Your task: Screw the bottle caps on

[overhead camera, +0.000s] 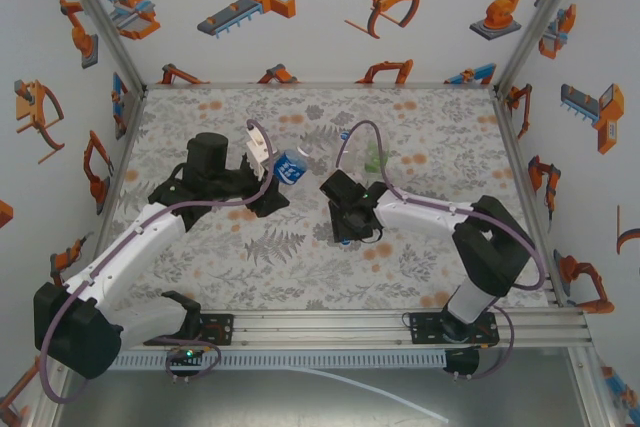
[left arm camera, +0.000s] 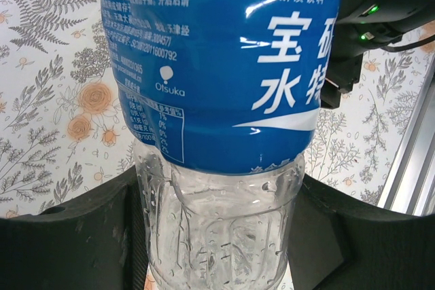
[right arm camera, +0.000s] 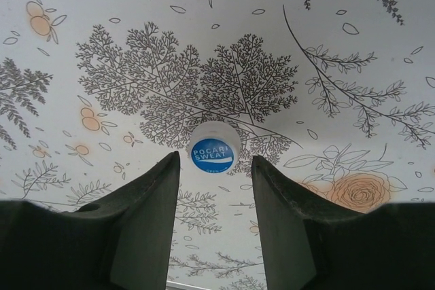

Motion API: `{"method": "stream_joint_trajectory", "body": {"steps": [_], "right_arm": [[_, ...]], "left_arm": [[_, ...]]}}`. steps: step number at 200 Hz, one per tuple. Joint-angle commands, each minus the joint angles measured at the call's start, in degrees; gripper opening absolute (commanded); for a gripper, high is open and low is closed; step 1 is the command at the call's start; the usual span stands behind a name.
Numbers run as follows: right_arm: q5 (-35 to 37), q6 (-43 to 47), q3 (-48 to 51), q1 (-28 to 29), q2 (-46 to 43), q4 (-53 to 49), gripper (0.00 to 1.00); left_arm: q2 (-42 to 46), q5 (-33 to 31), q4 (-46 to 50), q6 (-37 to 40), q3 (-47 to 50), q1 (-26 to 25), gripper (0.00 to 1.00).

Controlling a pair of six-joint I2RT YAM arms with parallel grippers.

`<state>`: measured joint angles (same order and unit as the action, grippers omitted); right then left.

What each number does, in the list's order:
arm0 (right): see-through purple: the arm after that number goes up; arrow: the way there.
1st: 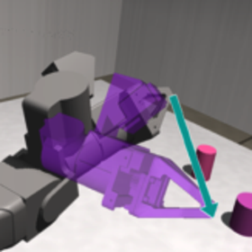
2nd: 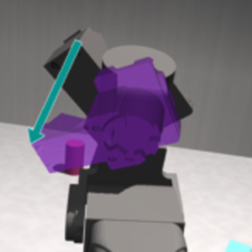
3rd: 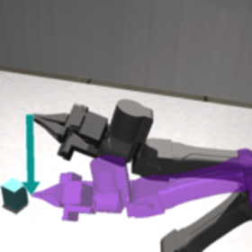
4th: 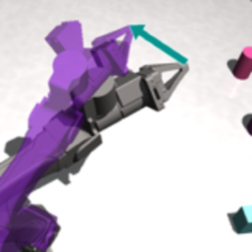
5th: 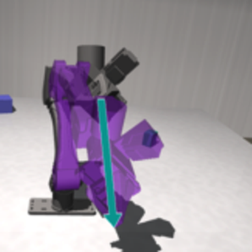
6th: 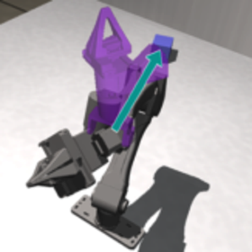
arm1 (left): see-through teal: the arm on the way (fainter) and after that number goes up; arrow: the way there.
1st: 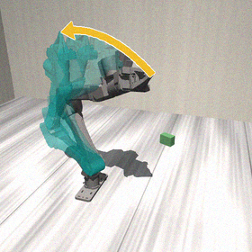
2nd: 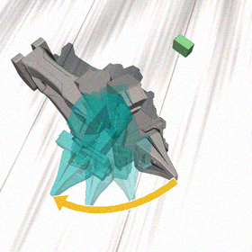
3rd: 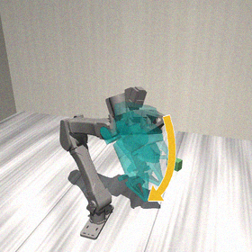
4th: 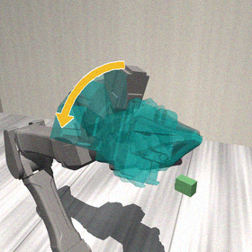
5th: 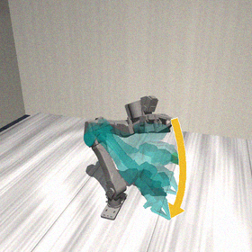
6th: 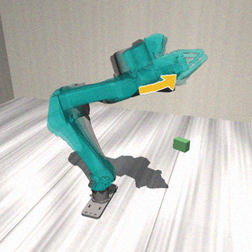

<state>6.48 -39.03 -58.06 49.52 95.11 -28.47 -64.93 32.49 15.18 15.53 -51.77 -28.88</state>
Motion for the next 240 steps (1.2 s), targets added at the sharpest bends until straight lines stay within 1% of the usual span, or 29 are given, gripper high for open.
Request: {"method": "stream_joint_trajectory", "body": {"steps": [1,39,67,108,151,183,204,220,240], "right_arm": [[-0.2,-0.7,-1.8,0.5,1.3,0.3,0.44],[0.4,-0.9,-1.8,0.9,2.6,0.4,0.41],[2.2,-0.8,-2.1,1.4,3.0,0.2,0.41],[3.0,-0.6,-2.7,1.6,3.6,-0.1,0.40],[3.1,-0.5,-2.8,1.8,3.7,-0.2,0.36],[3.0,-0.4,-2.9,1.9,3.7,-0.4,0.32],[3.4,-0.3,-2.8,2.0,3.0,-0.5,0.27],[4.0,0.1,-2.5,2.0,1.4,-0.6,0.23],[4.2,2.1,-1.4,2.0,-2.7,0.5,0.19]], "left_arm": [[-0.2,0.3,0.9,1.3,-2.2,-0.2,0.00],[-0.4,0.1,1.2,1.3,-2.3,-0.2,0.00],[-0.6,0.2,1.2,1.3,-2.4,-0.2,0.00],[-0.7,0.2,1.3,1.3,-2.5,-0.2,0.00],[-0.8,0.2,1.5,1.3,-2.5,-0.3,0.00],[-0.9,0.2,1.6,1.3,-2.6,-0.3,0.00],[-0.8,0.2,1.6,1.4,-2.6,-0.3,0.00],[-0.9,0.3,1.6,1.9,-2.5,-0.3,0.00],[-0.5,1.3,1.5,3.2,-2.1,-0.6,0.00]]}}
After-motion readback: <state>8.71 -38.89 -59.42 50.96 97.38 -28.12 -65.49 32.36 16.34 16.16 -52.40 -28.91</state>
